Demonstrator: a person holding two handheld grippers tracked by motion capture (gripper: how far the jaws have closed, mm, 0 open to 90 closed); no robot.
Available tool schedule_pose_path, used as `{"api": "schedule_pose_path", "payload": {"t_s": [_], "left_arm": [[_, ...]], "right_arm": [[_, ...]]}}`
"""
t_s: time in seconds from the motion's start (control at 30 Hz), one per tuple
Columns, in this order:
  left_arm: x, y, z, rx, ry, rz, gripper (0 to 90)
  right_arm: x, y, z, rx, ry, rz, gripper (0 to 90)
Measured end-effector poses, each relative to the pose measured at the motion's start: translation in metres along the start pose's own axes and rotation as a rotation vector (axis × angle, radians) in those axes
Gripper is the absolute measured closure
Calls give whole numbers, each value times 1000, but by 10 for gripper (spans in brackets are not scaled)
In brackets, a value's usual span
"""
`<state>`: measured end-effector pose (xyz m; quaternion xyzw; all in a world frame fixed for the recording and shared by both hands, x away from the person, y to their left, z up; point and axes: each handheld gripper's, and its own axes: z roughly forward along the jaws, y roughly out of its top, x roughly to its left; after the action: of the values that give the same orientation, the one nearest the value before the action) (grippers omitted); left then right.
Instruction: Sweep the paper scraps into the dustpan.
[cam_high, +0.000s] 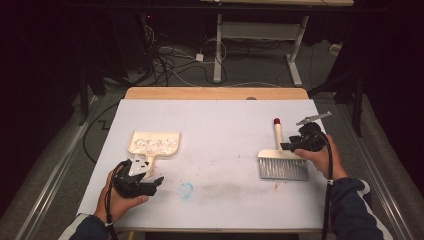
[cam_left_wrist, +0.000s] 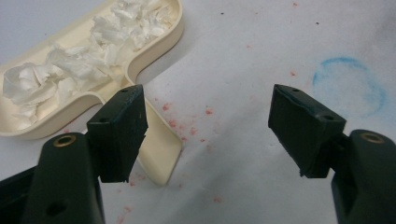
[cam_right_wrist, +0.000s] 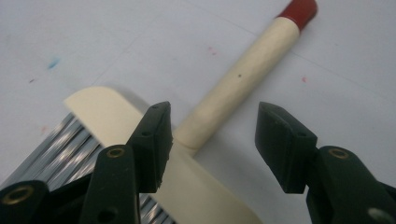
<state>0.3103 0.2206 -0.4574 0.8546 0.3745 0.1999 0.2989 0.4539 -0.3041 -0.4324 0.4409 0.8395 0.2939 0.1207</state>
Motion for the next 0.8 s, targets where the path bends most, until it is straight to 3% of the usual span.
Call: {"api": "schedule_pose_path", "payload": {"t_s": [0.23, 0.3, 0.43, 0.57, 0.8], "left_arm": [[-3, 1, 1, 11, -2, 19, 275], [-4, 1, 2, 20, 4, 26, 275], [-4, 1, 1, 17, 8, 29, 275], [-4, 2, 0, 14, 14, 33, 272], [-3, 2, -2, -11, 10, 36, 258]], "right_arm": [[8, -1, 23, -14, 2, 56, 509], [11, 1, 26, -6, -29, 45, 510], [13, 2, 30, 11, -36, 35, 544], [13, 1, 32, 11, -57, 48, 517], [15, 0, 27, -39, -87, 47, 473]]}}
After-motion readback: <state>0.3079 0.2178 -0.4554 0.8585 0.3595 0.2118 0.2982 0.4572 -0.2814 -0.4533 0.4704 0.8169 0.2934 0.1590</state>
